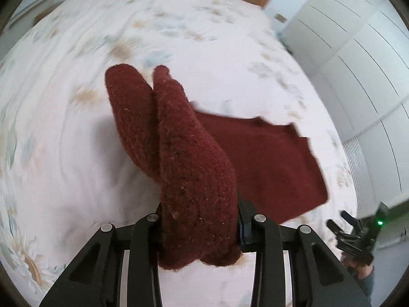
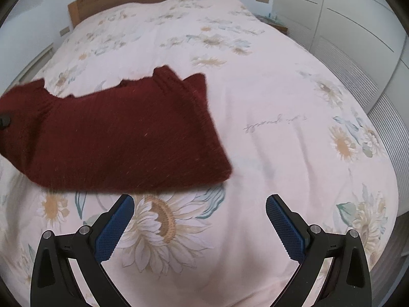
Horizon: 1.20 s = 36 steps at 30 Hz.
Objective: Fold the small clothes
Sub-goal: 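Fold the held end over the rest of the sweater and release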
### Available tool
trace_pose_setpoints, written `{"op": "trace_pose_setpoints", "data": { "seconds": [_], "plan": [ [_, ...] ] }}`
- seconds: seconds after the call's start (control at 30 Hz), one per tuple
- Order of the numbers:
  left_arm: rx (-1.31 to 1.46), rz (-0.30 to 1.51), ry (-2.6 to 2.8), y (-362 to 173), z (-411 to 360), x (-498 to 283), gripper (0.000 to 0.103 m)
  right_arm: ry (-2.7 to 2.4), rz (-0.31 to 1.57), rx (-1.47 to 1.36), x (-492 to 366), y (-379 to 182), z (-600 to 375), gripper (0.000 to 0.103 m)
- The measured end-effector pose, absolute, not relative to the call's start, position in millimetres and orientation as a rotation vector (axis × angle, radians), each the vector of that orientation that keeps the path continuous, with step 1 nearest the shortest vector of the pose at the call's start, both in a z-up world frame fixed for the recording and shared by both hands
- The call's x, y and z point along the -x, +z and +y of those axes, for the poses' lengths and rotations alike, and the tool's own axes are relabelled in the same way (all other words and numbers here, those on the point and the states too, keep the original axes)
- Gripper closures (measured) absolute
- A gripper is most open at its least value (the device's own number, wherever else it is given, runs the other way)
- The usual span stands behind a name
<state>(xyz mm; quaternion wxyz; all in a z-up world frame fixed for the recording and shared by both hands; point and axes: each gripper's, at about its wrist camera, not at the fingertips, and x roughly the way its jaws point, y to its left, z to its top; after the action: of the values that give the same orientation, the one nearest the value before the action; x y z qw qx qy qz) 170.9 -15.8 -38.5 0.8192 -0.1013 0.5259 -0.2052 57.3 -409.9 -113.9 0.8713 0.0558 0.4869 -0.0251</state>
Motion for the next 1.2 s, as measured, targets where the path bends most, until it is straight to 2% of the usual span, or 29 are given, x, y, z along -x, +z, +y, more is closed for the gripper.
{"op": "trace_pose_setpoints", "data": {
  "seconds": [0.17, 0.33, 0.57, 0.7, 0.83, 1.1, 1.2],
  "plan": [
    [0.137, 1.089, -0.524, -6.6, -92.8, -185.9, 0.075, -0.086, 0.976, -0.157, -57.0, -101.7, -439.5, 0.000],
    [0.058, 1.096, -0.597, -7.3, -181.5, -193.8, 0.076, -0.129, 0.944, -0.179, -56.0, -89.3, -468.9, 0.000],
    [-0.060, 1.165, -0.592, -58.3, -277.3, -187.7, 0.076, -0.175, 0.984, -0.200, -47.1, -94.5, -493.8, 0.000],
    [-0.116, 1.208, -0.547, -93.9, -300.6, -182.9, 0.076, -0.183, 1.018, -0.205, -43.5, -104.6, -499.0, 0.000],
    [-0.182, 1.194, -0.508, -98.9, -306.6, -176.3, 0.073, -0.189, 1.047, -0.214, -42.0, -113.8, -500.7, 0.000],
    [-0.162, 1.226, -0.457, -96.2, -306.1, -180.5, 0.060, -0.187, 1.052, -0.222, -40.4, -115.1, -501.6, 0.000],
    [-0.142, 1.246, -0.440, -90.7, -301.5, -180.2, 0.043, -0.188, 1.050, -0.218, -40.2, -113.5, -501.8, 0.000]
  ]
}}
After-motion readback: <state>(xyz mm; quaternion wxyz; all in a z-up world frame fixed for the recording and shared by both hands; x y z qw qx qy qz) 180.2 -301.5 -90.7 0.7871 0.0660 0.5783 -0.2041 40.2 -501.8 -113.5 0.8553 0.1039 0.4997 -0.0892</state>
